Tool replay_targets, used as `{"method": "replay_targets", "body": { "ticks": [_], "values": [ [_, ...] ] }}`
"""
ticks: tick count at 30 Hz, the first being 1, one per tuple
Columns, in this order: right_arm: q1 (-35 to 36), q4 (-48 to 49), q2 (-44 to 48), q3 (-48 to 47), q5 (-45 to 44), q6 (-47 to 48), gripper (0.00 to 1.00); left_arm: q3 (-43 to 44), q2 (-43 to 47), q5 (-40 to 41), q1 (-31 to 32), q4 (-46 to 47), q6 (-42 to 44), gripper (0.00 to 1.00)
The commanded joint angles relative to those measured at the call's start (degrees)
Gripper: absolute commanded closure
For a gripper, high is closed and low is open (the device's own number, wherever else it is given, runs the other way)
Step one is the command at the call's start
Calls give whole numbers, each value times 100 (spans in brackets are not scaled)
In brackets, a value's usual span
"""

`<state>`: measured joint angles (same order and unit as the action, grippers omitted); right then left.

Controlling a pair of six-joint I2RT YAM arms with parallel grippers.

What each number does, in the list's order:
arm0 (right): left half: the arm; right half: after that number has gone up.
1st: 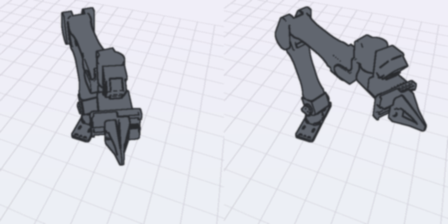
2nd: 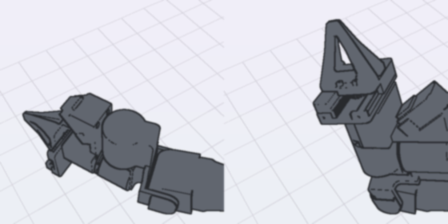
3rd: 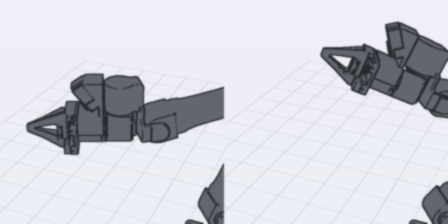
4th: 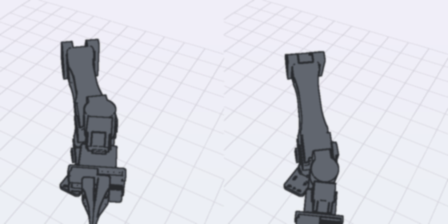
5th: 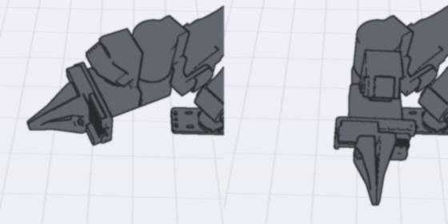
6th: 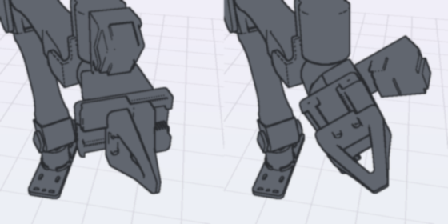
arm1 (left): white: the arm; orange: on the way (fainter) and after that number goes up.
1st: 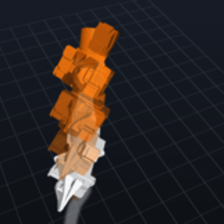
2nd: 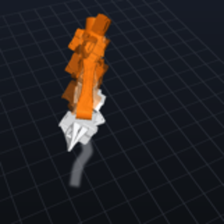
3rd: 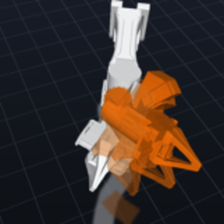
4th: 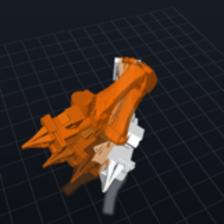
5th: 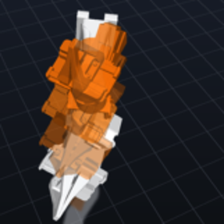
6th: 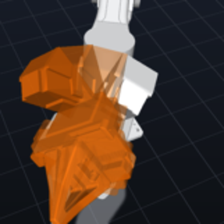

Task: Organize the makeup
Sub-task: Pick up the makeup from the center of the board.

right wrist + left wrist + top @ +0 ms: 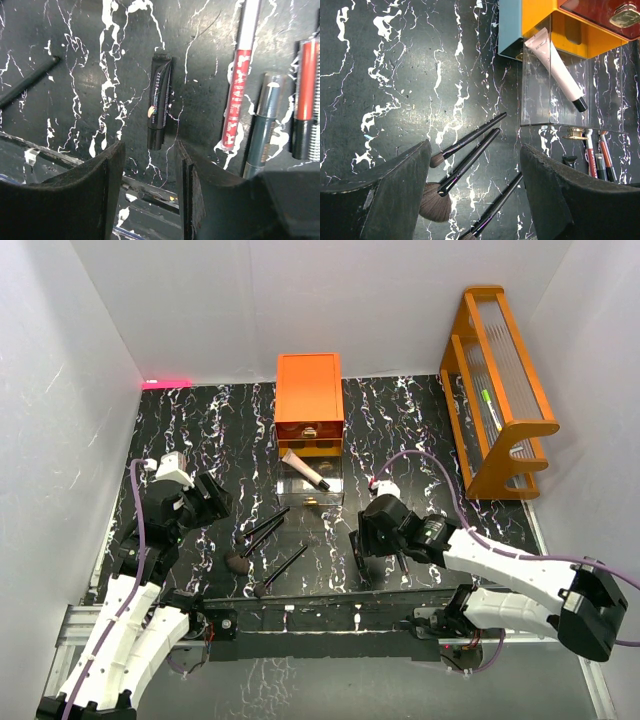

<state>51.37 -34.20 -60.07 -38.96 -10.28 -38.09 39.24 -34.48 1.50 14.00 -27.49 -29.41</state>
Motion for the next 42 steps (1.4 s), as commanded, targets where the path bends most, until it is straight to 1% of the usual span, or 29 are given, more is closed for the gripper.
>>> {"method": "replay_targets", "body": {
  "ticks": [1, 5, 12, 20, 28, 31, 37, 42],
  "values": [
    [19, 821, -218, 122, 307, -152, 53, -37, 10, 60, -13, -37, -3, 29],
    [16, 1015, -600, 165, 341, -112, 53, -43, 3, 87, -15, -38, -10, 29],
    [21, 1111, -1065, 144, 101, -124, 54, -37, -15, 87, -13, -39, -3, 29],
    [19, 1182, -1319, 178, 57, -132, 54, -40, -6, 79, -16, -37, -8, 29],
    [22, 1302, -1512, 221, 96, -131, 57, -40, 18, 79, -12, -35, -6, 29],
    [17, 1297, -1566, 226, 16, -154, 59, -41, 28, 79, -13, -32, -7, 29],
    [21, 1250, -1597, 230, -106, -176, 70, -43, 29, 68, -16, -37, -8, 29],
    [22, 1238, -1620, 218, -168, -165, 70, -35, 33, 54, -16, -37, -3, 29]
  ]
}}
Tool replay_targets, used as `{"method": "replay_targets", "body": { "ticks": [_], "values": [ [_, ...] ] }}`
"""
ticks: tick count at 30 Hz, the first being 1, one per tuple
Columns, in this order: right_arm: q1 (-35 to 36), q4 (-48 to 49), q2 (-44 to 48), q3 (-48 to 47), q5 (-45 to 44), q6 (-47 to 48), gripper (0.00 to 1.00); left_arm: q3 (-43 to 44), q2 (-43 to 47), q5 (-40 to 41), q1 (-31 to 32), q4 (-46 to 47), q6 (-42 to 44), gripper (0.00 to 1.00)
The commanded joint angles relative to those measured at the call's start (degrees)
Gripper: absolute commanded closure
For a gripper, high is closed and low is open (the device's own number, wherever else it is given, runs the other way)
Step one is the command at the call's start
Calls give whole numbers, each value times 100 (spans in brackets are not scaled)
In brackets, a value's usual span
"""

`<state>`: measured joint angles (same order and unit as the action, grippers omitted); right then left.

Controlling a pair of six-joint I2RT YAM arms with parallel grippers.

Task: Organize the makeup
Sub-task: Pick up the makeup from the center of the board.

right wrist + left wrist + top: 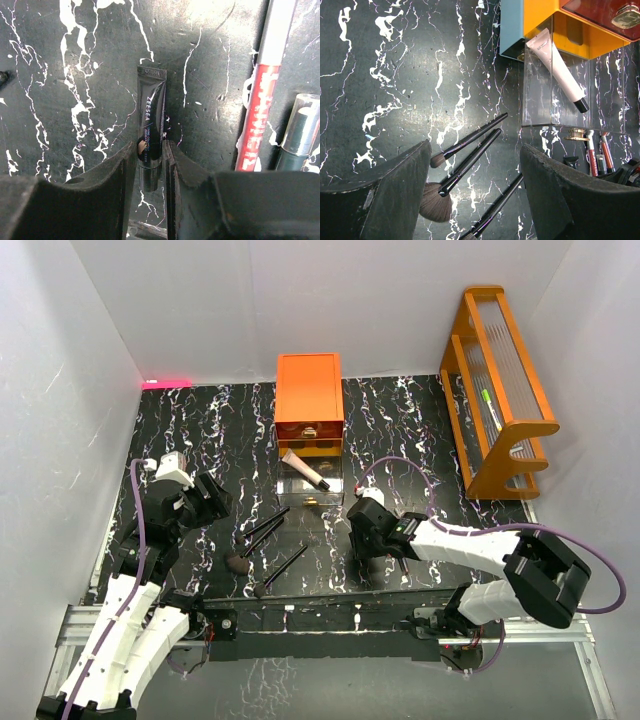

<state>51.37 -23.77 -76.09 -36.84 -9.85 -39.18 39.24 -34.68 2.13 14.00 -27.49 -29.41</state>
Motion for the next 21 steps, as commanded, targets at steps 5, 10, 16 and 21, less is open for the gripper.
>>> {"method": "replay_targets", "body": {
  "ticks": [5, 10, 16, 21],
  "values": [
    [17, 273, -313, -28, -141, -22, 70, -40, 64, -11, -13, -37, -3, 29],
    [22, 218, -274, -69, -187, -77, 75, -40, 82, -11, -17, -37, 0, 29],
    [20, -781, 396, -632, -857, -168, 77, -43, 101, -11, -16, -38, -10, 29],
    [21, -1818, 956, -1789, -1757, 13, 77, -40, 129, -20, -14, -38, -12, 29]
  ]
}}
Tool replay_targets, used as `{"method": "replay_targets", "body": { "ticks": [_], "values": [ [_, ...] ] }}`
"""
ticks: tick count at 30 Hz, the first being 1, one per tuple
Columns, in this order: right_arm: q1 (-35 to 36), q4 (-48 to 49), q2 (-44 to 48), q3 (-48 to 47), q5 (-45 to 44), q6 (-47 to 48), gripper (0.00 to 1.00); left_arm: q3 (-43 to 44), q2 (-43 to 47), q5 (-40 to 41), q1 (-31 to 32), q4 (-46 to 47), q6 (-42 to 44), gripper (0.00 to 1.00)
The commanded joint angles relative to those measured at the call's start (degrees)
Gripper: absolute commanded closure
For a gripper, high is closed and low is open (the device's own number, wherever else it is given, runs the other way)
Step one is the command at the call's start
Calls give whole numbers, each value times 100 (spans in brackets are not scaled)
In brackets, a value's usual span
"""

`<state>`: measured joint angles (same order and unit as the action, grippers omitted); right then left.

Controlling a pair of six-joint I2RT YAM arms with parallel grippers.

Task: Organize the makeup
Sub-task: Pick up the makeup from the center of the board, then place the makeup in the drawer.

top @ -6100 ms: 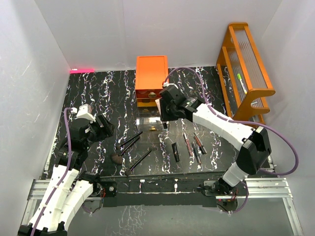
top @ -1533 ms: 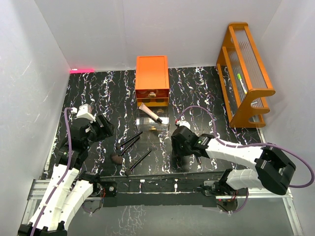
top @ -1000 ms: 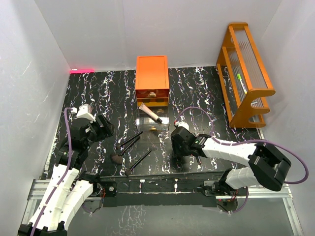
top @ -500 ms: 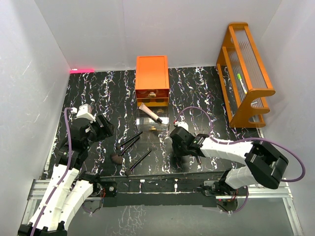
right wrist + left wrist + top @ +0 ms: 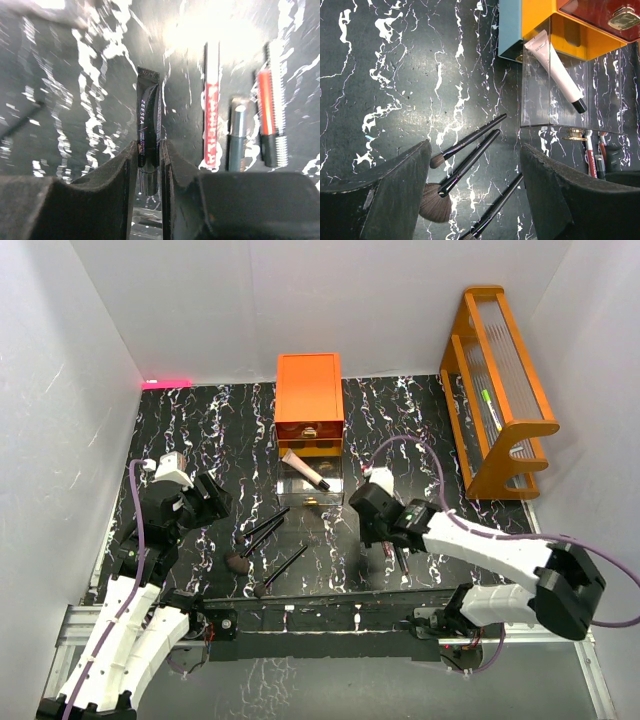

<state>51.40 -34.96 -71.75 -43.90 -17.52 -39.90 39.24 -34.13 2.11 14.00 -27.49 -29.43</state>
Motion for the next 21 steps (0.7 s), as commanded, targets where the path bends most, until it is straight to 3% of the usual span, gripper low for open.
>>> {"method": "replay_targets", "body": {
  "ticks": [1, 7, 14, 21],
  "values": [
    [15, -782, 576, -1304, -1065, 185, 76, -42, 80, -19, -16, -38, -10, 29],
    [19, -338, 241, -2604, -663, 1355, 75, -40, 117, -9, -19, -42, -10, 29],
    [15, 356, -1083, -3716, 137, 2503, 75, -38, 139, 0, -18, -55, -23, 29],
    [15, 438, -2289, -4690, 293, 2994, 75, -32, 170, 11, -13, -61, -28, 29]
  ]
}}
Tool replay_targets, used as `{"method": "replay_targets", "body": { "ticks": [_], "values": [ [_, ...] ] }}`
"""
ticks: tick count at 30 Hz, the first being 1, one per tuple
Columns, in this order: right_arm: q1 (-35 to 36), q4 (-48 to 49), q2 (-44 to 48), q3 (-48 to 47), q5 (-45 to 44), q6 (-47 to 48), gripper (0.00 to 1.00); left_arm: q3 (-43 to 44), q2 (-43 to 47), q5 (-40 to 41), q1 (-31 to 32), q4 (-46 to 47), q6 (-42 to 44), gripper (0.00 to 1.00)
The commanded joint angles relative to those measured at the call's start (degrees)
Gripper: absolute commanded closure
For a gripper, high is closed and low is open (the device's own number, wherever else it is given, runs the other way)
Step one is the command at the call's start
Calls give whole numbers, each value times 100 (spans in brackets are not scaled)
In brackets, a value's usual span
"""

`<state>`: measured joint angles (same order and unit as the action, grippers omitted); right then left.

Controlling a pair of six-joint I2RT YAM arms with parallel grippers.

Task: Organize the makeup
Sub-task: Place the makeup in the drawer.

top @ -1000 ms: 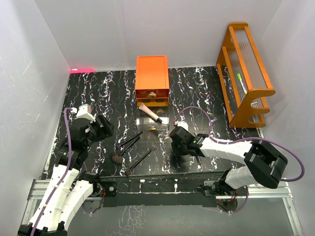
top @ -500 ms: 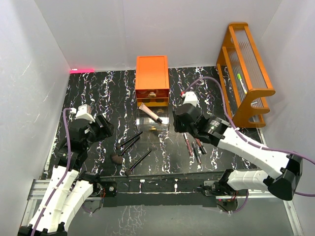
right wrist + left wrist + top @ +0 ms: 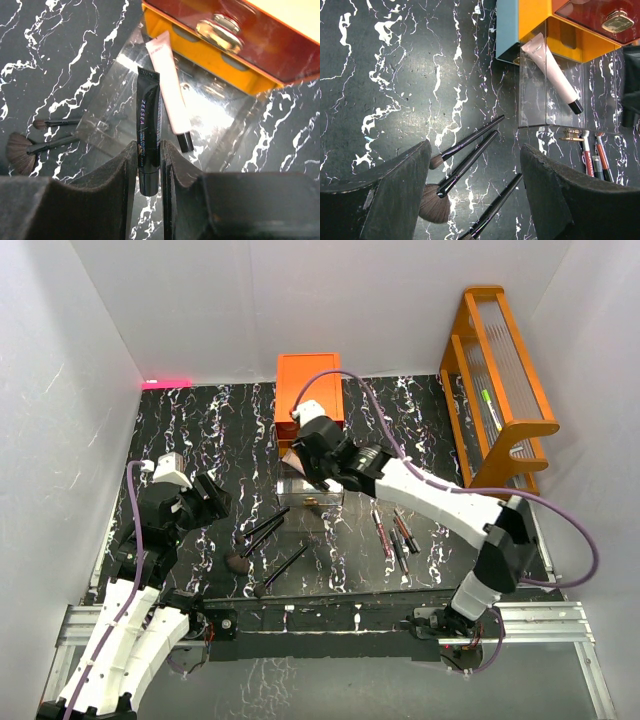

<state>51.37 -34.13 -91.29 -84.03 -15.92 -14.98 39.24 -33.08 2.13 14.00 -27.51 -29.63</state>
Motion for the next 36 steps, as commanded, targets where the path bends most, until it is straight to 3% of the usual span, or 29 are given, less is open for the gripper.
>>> {"method": "replay_targets", "body": {
  "ticks": [1, 16, 23, 30, 36],
  "values": [
    [21, 331, -529, -783, 129, 545, 75, -34, 65, 7, -19, -57, -8, 29],
    [20, 208, -1733, -1303, -122, 655, 75, -45, 119, -37, -16, -54, 1, 29],
    [17, 132, -1941, -1358, -361, 606, 64, -46, 126, -55, -15, -53, 1, 29],
    [20, 124, -1890, -1367, -521, 521, 59, -46, 126, -55, -18, -53, 1, 29],
    [21, 271, -1163, -1095, -526, 356, 59, -45, 96, -49, -12, -35, 5, 29]
  ]
}}
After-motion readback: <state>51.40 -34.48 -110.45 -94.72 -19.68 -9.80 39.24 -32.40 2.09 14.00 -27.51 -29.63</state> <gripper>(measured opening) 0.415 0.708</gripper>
